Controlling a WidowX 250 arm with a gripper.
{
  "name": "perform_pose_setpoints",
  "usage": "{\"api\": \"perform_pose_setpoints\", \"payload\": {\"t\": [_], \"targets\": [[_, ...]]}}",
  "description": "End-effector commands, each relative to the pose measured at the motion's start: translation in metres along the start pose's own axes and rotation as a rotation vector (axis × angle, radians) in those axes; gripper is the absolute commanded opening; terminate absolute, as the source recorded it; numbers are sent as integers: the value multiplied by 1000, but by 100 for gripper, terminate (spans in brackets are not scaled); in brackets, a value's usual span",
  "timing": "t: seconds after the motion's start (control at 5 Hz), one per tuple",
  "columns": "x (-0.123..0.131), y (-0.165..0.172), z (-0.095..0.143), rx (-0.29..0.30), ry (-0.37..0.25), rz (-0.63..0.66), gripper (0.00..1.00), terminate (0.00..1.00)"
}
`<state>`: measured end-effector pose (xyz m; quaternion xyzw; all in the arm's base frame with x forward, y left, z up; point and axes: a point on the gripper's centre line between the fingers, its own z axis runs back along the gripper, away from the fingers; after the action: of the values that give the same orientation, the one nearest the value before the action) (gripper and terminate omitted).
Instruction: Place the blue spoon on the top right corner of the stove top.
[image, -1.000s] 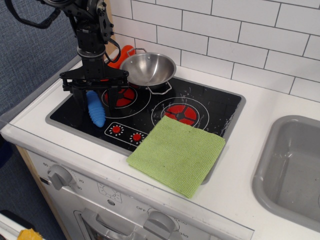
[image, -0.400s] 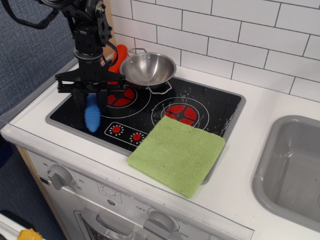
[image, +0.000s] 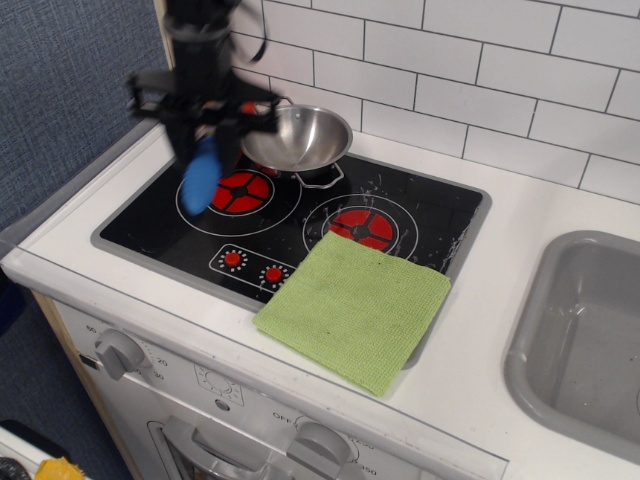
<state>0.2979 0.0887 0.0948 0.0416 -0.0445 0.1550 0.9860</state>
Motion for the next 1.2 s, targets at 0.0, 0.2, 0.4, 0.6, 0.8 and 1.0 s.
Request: {"api": "perform_pose_setpoints", "payload": {"t": [0.0,0.2,0.4,0.6,0.8,1.0], "targets": [[3,-80,20,-205,-82,-430,0,0],[14,-103,5,-185,-82,-405,0,0],[24,-113,-15,-84,-74,-310,0,0],[30,-122,-25,-37,-85,-266,0,0],[33,-135,-33,-55,-84,-284,0,0],[32,-151,-40,-72,-70,-328,0,0]]}}
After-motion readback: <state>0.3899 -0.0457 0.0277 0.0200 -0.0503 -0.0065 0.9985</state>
